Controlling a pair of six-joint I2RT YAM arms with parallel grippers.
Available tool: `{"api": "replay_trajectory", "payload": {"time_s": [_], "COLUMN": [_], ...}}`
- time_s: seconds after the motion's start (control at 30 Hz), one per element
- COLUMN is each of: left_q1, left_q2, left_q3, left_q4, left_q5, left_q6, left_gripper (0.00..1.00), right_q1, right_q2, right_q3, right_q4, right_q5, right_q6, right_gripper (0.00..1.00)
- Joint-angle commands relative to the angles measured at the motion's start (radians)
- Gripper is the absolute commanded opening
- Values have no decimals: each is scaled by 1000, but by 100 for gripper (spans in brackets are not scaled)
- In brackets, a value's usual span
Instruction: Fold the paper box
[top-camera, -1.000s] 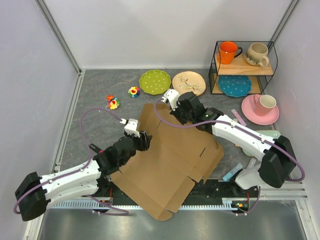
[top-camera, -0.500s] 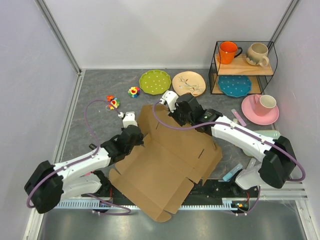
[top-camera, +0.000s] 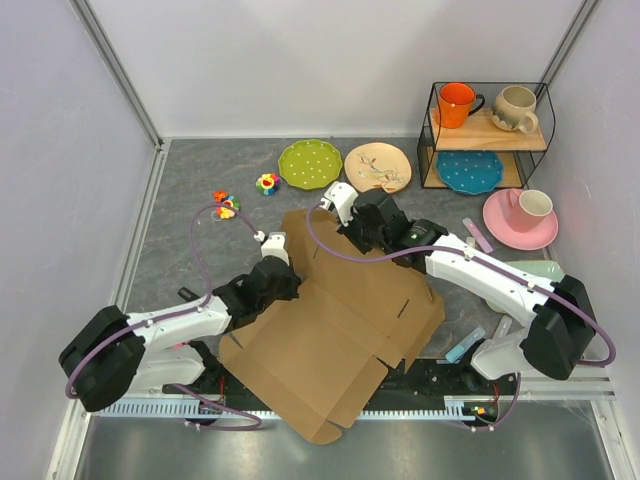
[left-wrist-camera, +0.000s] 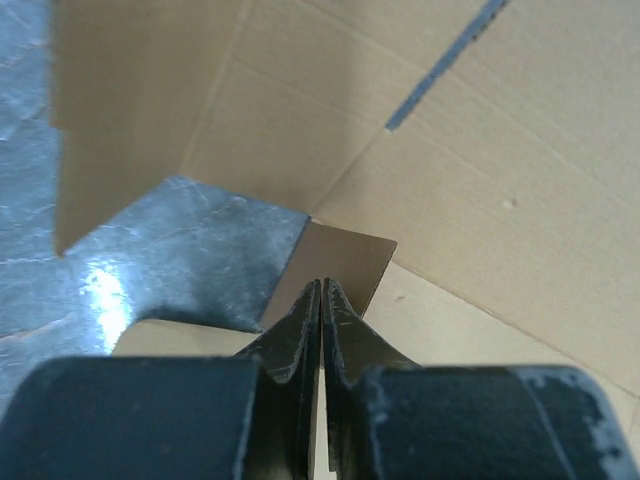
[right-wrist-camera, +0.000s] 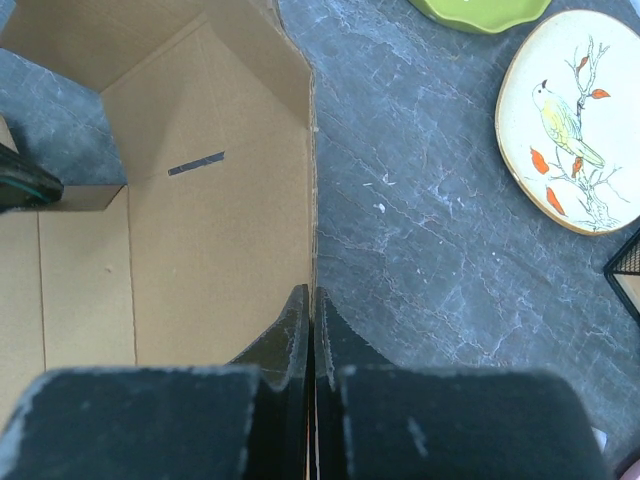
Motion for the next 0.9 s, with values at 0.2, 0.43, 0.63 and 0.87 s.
{"api": "replay_trajectory", "payload": {"time_s": [0.2, 0.43, 0.63, 0.87], "left_q1": [-65, -72, -72, -67], "left_q2": [187, 259, -50, -227], "left_q3": [-56, -85, 42, 202], "left_q4": [200, 262, 87, 88], "left_q5": [80, 63, -52, -109], "left_q6": [26, -19, 98, 253], "left_gripper": [7, 4, 23, 58], "right_q1": [31, 43, 46, 55], "right_q2": [12, 1, -10, -22], "right_q3": [-1, -11, 7, 13], "right_q4": [2, -12, -26, -40], "right_q5": [17, 34, 51, 56], "right_q6": [27, 29, 27, 16], "right_gripper": [0, 0, 0, 0]}}
